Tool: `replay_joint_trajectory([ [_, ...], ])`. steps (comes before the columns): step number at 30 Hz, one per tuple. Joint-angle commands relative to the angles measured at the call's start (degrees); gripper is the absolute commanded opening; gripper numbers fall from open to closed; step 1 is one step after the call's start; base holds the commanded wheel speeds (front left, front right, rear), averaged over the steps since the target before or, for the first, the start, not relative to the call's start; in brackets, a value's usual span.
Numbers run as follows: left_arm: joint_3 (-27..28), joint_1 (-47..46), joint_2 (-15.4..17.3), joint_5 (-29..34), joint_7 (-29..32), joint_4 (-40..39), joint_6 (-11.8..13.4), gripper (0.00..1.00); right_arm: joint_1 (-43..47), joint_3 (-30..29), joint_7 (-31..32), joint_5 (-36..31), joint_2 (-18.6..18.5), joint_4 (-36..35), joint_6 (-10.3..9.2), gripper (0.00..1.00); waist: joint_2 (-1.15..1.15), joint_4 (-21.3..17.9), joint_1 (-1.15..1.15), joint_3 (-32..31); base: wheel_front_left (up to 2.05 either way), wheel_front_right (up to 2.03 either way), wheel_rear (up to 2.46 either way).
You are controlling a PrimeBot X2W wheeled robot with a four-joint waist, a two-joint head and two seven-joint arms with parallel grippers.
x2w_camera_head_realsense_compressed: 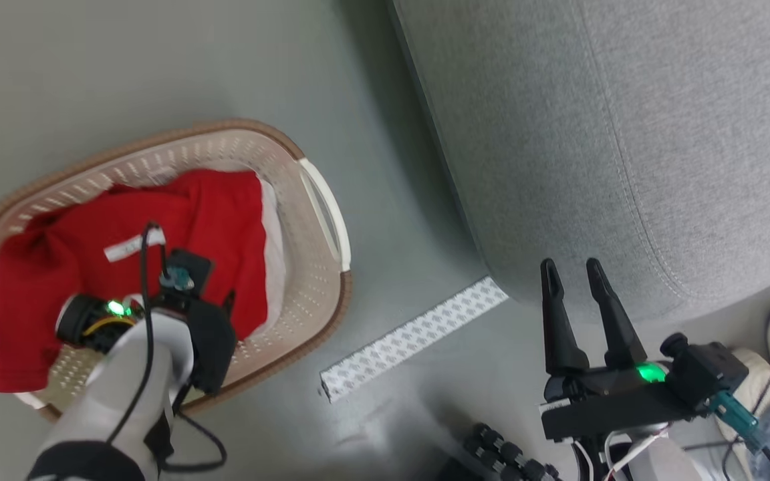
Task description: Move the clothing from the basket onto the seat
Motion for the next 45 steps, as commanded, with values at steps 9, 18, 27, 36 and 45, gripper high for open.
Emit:
replay_joint_trajectory([
  [9, 0.7, -2.8, 0.4, -1.5, 2.5, 3.1, 4.8, 1.0, 3.3, -0.3, -0.3, 0.5, 0.1, -2.2, 0.03, 1.0, -0.02, -0.8, -0.01, 3.5, 0.0, 0.0, 0.0],
  [18, -0.8, -2.6, -0.2, -1.5, 3.4, 4.3, 3.3, 0.42, 5.2, -0.7, -0.3, 0.5, 0.1, -3.5, 0.03, 1.0, -0.02, -0.8, -0.01, 3.8, 0.0, 0.0, 0.0],
  [27, -1.5, -3.0, -0.1, -2.4, 0.8, 4.6, 2.6, 0.0, 4.3, -0.1, -0.3, -0.2, 0.1, -3.5, 0.03, 1.0, -0.02, -0.5, -0.01, 3.3, 0.0, 0.0, 0.0],
  [36, 2.2, -1.2, -1.6, -8.1, -6.7, 4.3, 1.6, 0.0, 0.9, -0.1, -0.2, -1.3, 0.0, 0.9, 0.03, 1.0, -0.02, 3.7, -0.01, -5.2, 0.0, 0.0, 0.0],
  [45, -0.8, 4.8, -2.9, -16.0, -9.4, -3.8, -0.8, 0.0, 0.9, -0.6, 0.0, -4.5, -0.1, 7.5, 0.03, 1.0, -0.02, 10.9, -0.01, -20.4, 0.0, 0.0, 0.0],
])
